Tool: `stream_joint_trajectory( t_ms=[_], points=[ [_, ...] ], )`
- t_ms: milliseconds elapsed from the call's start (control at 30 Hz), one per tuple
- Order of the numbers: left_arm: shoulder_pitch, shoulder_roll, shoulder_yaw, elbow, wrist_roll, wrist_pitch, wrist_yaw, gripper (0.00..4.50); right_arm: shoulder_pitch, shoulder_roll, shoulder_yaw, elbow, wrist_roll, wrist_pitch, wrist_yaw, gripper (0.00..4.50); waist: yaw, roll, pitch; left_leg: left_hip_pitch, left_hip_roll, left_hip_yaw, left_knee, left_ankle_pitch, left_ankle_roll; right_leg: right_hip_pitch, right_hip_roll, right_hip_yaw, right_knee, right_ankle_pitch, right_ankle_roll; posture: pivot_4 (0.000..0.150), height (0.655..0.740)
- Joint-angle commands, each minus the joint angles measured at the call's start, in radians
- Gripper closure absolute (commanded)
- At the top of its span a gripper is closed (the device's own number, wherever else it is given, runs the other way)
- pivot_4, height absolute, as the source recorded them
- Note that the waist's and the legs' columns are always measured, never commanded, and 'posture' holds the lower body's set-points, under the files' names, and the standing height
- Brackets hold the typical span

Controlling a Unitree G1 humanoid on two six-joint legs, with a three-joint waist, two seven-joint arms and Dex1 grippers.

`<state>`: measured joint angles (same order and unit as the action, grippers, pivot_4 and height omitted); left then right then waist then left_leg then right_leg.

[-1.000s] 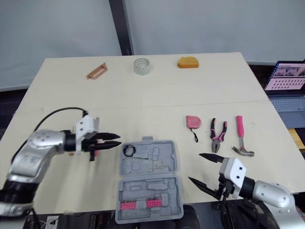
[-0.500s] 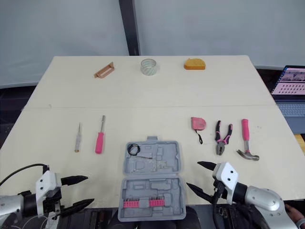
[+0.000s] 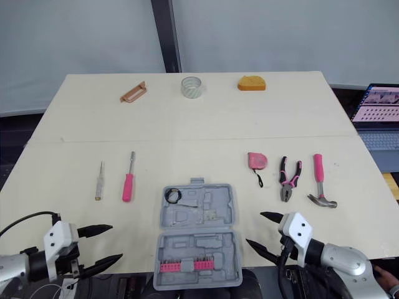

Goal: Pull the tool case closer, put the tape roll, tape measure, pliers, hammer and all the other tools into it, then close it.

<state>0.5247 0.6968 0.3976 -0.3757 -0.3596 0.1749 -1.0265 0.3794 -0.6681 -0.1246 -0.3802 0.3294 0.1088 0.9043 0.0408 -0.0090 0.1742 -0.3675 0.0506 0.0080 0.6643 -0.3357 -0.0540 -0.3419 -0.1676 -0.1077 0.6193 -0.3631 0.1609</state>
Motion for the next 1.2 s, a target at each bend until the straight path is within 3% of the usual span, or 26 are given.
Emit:
stream_joint_trajectory(
  t_ms=[33,267,500,667,767,933,1200],
  points=[
    [-0.046,-0.006,-0.003,-0.063,-0.077,0.006,0.002,0.02,-0.007,0.009,-0.043,-0.022,-0.005,0.001,-0.051,0.00,0.001,0.000,0.000,0.000,0.000,0.000,0.000,0.000,0.000,0.000,0.000,0.000,0.000,0.000,0.000,0.150,0.7349],
    [-0.198,0.036,-0.070,-0.177,-0.243,0.109,-0.044,0.02,-0.006,0.143,-0.067,-0.196,-0.038,0.130,-0.320,0.00,0.002,0.002,-0.001,0.000,0.000,0.000,0.000,0.000,0.000,0.000,0.000,0.000,0.001,0.000,0.000,0.150,0.7349],
    [-0.235,0.063,-0.117,-0.178,-0.246,0.122,-0.065,0.02,-0.012,0.268,-0.012,-0.369,-0.096,0.347,-0.548,0.00,-0.016,0.004,-0.002,0.000,0.000,0.000,-0.001,0.000,0.000,-0.002,0.000,0.001,0.001,0.000,0.000,0.150,0.7349],
    [-0.280,0.068,-0.128,-0.177,-0.239,0.142,-0.035,0.02,-0.145,0.359,0.046,-0.410,-0.057,0.630,-0.674,0.00,-0.018,0.005,-0.002,0.000,0.000,0.000,-0.001,0.000,0.000,-0.002,0.000,0.001,0.001,0.000,0.000,0.150,0.7349],
    [-0.293,0.072,-0.130,-0.182,-0.238,0.155,-0.023,0.02,-0.268,0.393,0.060,-0.344,-0.077,0.773,-0.741,0.00,-0.019,0.005,-0.002,-0.001,0.000,0.000,-0.001,0.000,0.000,-0.003,0.000,0.001,0.001,0.000,0.000,0.150,0.7349],
    [-0.317,0.087,-0.127,-0.168,-0.230,0.168,-0.008,0.02,-0.438,0.426,0.047,-0.159,-0.107,0.838,-0.796,0.00,-0.018,0.005,-0.002,-0.001,0.000,0.001,-0.001,0.000,0.000,-0.004,0.000,0.001,0.001,0.000,0.000,0.150,0.7349],
    [-0.327,0.087,-0.133,-0.191,-0.224,0.180,0.027,0.02,-0.633,0.428,0.059,0.156,-0.160,0.740,-0.795,0.00,-0.028,0.006,-0.002,-0.003,0.000,0.004,-0.002,0.000,0.000,-0.008,0.000,0.002,0.003,0.000,0.000,0.150,0.7349]
  ],
)
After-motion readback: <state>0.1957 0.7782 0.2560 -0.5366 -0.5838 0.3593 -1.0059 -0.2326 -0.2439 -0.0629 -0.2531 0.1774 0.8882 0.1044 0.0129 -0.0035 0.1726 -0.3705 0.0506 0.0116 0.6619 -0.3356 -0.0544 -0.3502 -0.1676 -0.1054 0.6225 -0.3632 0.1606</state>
